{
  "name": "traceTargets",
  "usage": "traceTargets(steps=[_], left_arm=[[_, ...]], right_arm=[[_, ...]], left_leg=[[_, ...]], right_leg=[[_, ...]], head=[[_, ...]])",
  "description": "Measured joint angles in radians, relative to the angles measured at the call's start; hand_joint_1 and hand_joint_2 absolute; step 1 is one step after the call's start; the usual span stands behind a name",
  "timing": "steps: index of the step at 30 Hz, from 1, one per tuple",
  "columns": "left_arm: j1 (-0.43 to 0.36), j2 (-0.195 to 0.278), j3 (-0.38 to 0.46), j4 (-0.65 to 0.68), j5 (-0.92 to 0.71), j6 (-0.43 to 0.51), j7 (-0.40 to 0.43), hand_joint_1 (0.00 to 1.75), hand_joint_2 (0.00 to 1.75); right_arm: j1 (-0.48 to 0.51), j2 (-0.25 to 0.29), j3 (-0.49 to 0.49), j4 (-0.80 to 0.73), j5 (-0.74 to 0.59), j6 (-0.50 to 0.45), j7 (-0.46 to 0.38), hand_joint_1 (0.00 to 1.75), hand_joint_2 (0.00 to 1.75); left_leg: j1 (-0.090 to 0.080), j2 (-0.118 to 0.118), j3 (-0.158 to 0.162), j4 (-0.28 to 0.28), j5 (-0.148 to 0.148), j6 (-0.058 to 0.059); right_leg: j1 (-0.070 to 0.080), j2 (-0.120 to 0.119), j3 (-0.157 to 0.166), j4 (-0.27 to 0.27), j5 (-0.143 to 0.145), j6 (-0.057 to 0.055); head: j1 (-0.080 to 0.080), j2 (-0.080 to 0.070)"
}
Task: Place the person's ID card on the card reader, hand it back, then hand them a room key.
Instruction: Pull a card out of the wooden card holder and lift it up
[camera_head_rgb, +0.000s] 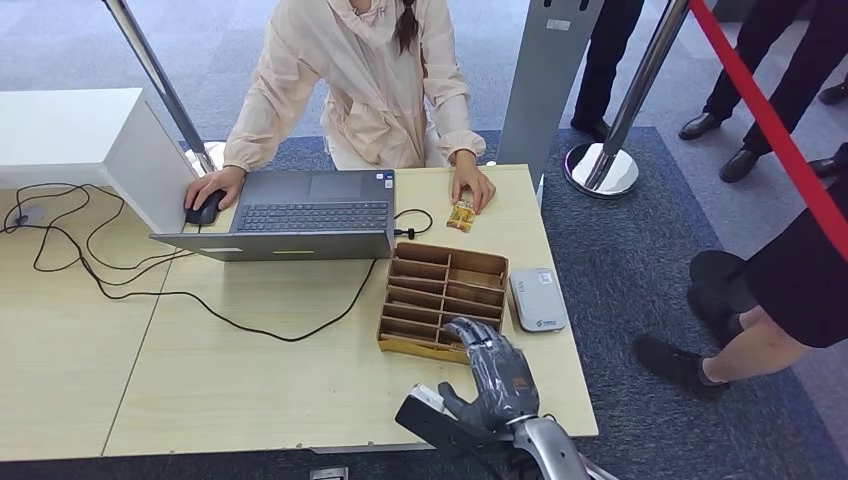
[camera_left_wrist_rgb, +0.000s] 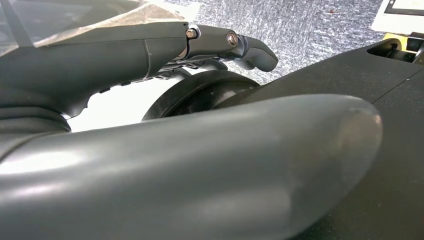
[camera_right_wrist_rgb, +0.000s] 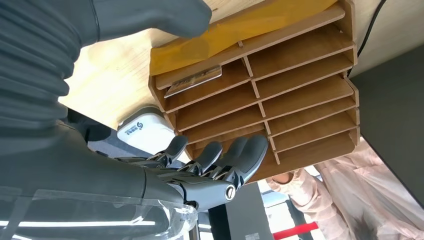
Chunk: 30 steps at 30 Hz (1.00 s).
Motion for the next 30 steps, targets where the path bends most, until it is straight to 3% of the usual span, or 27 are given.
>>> traceTargets(steps=[13,30], left_arm=[[-0.002,0.0,-0.009,0.0,0.0,-0.007,0.0,0.0,0.0],[-0.001,0.0,-0.013,0.0,0.027,-0.009,0.005,0.0,0.0]], right_arm=[[-0.018,0.017,0.029,0.036,0.024,0.001,-0.011,0.41,1.75],[-0.027,0.058,0.048,0.107,0.136,-0.09,-0.025,0.6,1.75]], left_leg=[[0.0,0.0,0.0,0.0,0.0,0.0],[0.0,0.0,0.0,0.0,0.0,0.0]], right_leg=[[0.0,0.0,0.0,0.0,0.0,0.0],[0.0,0.0,0.0,0.0,0.0,0.0]], head=[[0.0,0.0],[0.0,0.0]])
